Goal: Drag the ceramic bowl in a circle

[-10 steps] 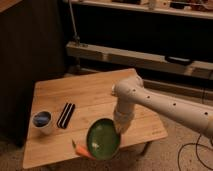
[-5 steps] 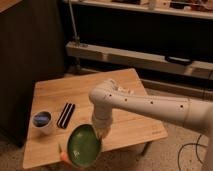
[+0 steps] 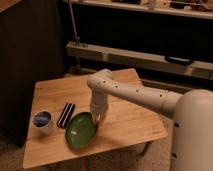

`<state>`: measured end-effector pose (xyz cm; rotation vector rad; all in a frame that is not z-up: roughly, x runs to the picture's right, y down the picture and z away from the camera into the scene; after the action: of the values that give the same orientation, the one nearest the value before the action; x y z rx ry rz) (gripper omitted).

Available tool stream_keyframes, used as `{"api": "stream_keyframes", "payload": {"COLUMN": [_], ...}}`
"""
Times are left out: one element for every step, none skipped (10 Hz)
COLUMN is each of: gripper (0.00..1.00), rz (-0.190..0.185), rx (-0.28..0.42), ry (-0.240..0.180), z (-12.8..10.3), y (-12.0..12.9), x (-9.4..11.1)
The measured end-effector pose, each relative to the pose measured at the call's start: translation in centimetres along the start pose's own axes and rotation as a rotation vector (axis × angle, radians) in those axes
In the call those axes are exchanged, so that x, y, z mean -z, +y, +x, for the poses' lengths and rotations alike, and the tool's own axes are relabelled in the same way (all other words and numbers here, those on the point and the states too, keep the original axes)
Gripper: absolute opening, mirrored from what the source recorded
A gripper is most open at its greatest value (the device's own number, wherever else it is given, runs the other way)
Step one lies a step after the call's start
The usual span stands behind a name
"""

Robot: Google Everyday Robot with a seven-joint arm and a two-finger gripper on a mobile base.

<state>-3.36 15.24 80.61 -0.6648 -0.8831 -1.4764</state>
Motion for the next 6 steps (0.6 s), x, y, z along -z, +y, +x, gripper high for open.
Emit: {"api": "stream_keyframes", "payload": {"gripper": [0.03,0.03,0.03,0.03,0.03,0.03], "rz": [-0.004,-0.013,-0.025,-0.034,-0.047,-0.065], "rx": [-0.049,-0.096,-0.127,-0.144,-0.166,-0.191], "ry": [-0.007,-0.009,-0.004,0.002,0.009,0.015], "z": [1.7,3.4,4.4,4.9,5.4,5.8], "y": [0.7,1.8,3.1,4.0,5.2,6.9], "x": [-0.1,-0.1,0.0,0.1,0.2,0.2]}}
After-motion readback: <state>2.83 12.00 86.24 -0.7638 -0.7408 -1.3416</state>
